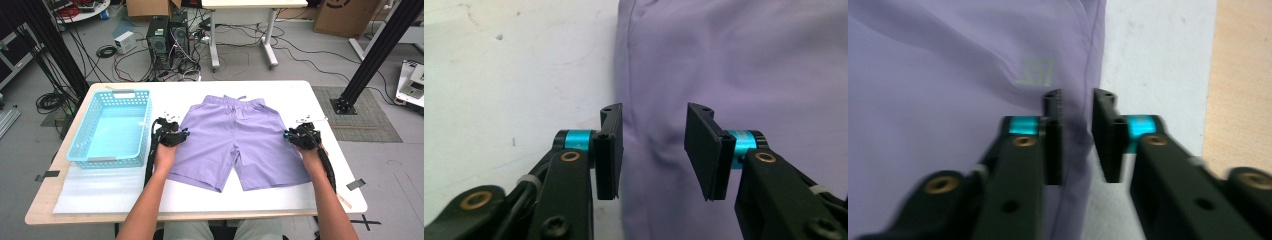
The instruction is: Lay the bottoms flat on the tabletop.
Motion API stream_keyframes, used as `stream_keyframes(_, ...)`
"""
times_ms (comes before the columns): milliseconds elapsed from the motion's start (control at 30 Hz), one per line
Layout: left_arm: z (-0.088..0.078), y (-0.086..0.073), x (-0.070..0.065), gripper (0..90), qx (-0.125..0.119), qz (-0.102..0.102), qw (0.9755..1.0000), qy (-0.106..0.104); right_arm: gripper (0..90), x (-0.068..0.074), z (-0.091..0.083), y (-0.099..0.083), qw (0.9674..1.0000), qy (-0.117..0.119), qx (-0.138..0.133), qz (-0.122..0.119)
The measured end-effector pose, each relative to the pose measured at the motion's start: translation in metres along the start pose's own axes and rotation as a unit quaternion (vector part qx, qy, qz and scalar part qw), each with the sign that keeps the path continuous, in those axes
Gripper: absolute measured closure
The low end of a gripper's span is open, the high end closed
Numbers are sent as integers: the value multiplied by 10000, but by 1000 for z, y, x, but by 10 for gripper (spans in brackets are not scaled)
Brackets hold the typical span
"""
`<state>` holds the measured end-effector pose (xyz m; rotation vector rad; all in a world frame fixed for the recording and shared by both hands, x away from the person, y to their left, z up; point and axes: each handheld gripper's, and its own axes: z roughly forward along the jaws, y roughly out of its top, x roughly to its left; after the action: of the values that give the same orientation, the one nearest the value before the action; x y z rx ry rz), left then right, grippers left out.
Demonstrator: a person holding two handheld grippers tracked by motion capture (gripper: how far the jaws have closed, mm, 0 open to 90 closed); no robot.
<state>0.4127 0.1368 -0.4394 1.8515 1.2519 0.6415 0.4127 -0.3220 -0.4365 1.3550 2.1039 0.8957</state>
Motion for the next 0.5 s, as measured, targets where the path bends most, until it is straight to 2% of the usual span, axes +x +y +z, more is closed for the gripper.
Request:
stream_keyframes(100, -15, -4, -5, 521, -210, 39, 9997, -152, 626, 8, -17, -3, 9995, 124, -297, -21)
stream_keyframes(200, -30, -12, -12, 513, -345, 1, 9986, -398, 579, 19, -30, -10, 9976, 367, -575, 140)
stream_keyframes(267, -38, -20, -18, 507, -357, 35, 9980, -518, 569, 30, -33, -16, 9969, 514, -582, 133)
stream_keyframes(367, -49, -32, -27, 499, -390, 52, 9971, -654, 559, 50, -37, -22, 9966, 644, -500, -109)
stream_keyframes(500, -63, -45, -41, 478, -473, 28, 9952, -857, 538, 66, -47, -31, 9956, 741, -509, -251)
